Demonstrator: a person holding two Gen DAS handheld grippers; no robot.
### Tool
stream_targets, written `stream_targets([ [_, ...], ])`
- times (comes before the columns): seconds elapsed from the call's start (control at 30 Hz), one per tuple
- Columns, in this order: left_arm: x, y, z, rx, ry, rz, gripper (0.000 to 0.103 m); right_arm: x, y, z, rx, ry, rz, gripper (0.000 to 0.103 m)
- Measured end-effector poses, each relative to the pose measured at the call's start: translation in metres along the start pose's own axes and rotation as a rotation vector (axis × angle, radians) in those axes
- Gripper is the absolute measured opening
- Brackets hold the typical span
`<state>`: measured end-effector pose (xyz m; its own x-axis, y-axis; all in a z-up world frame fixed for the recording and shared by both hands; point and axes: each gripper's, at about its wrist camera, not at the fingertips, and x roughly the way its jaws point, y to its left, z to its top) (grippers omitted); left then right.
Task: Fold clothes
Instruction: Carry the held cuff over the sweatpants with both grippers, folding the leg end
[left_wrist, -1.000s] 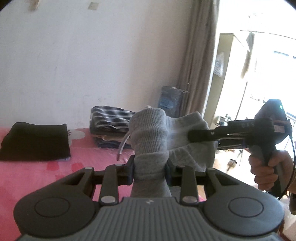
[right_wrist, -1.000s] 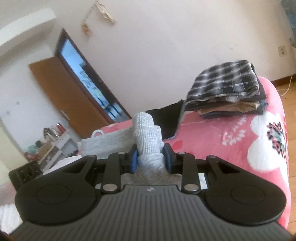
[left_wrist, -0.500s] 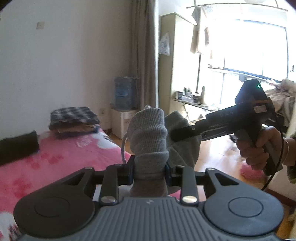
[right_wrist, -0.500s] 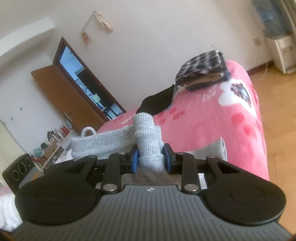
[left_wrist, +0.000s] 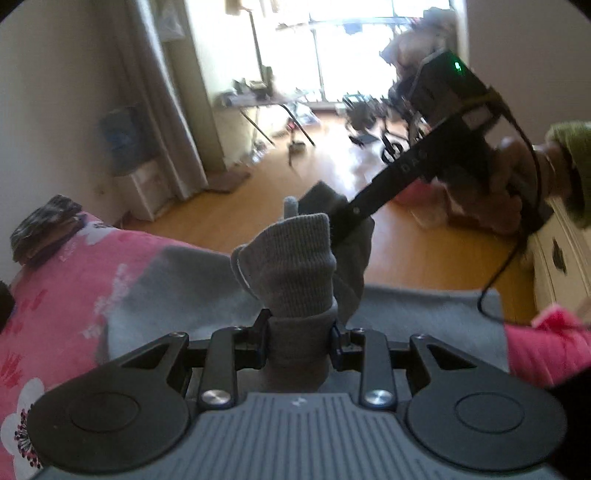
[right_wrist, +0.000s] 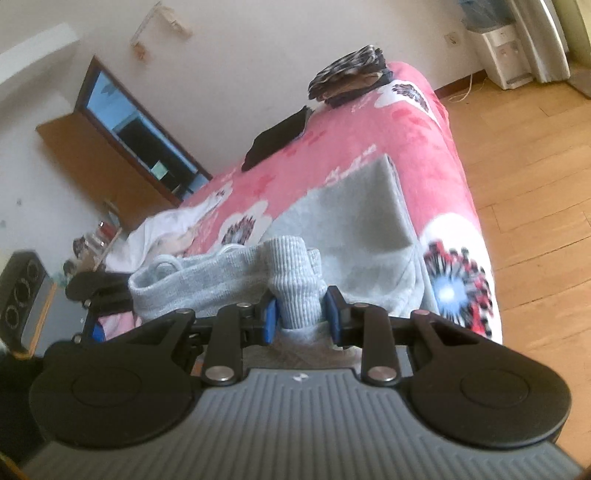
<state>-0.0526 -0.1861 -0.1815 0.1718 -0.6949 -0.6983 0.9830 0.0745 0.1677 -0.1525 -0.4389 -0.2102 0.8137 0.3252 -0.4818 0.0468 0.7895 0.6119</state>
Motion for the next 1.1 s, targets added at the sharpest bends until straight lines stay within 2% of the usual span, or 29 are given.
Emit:
stream_targets([
  [0.17, 0.014, -0.036, -0.03, -0.03, 0.023, -0.019, 0.031, -0.014, -0.004, -0.04, -0.084, 0.048, -0.019, 0.025],
  [0.23, 0.021, -0.05, -0.044, -0.006, 0.023, -0.012, 0.032, -0.015, -0.004, -0.055, -0.135, 0.077, -0.037, 0.026],
  [0.37, 0.029, -0.079, -0.072, 0.037, 0.024, 0.04, 0.035, -0.015, -0.006, -0.091, -0.244, 0.134, -0.112, 0.028],
  [0.43, 0.026, -0.085, -0.081, 0.001, 0.032, 0.053, 0.038, -0.019, 0.002, -0.105, -0.319, 0.154, -0.146, 0.029],
  [0.53, 0.012, -0.096, -0.095, -0.052, 0.04, 0.021, 0.044, -0.026, 0.016, -0.128, -0.43, 0.192, -0.207, 0.036],
  [0.6, 0.002, -0.102, -0.103, -0.066, 0.048, -0.02, 0.049, -0.033, 0.018, -0.139, -0.426, 0.221, -0.236, 0.038],
  [0.77, -0.026, -0.115, -0.121, -0.044, 0.061, -0.107, 0.049, -0.062, 0.004, -0.146, -0.283, 0.235, -0.302, 0.039],
  [0.83, -0.032, -0.11, -0.121, -0.095, 0.078, -0.11, 0.049, -0.078, -0.004, -0.14, -0.173, 0.191, -0.303, 0.04],
  [0.9, -0.03, -0.095, -0.12, -0.228, 0.095, -0.115, 0.049, -0.093, -0.015, -0.132, -0.016, 0.123, -0.262, 0.043],
  [0.97, -0.027, -0.077, -0.121, -0.408, 0.109, -0.132, 0.049, -0.101, -0.026, -0.125, 0.139, 0.066, -0.208, 0.056],
  [1.03, -0.018, -0.061, -0.123, -0.588, 0.122, -0.163, 0.049, -0.101, -0.036, -0.121, 0.275, 0.036, -0.152, 0.059],
  [1.1, -0.008, -0.049, -0.126, -0.754, 0.134, -0.197, 0.046, -0.09, -0.041, -0.121, 0.378, 0.046, -0.111, 0.059],
])
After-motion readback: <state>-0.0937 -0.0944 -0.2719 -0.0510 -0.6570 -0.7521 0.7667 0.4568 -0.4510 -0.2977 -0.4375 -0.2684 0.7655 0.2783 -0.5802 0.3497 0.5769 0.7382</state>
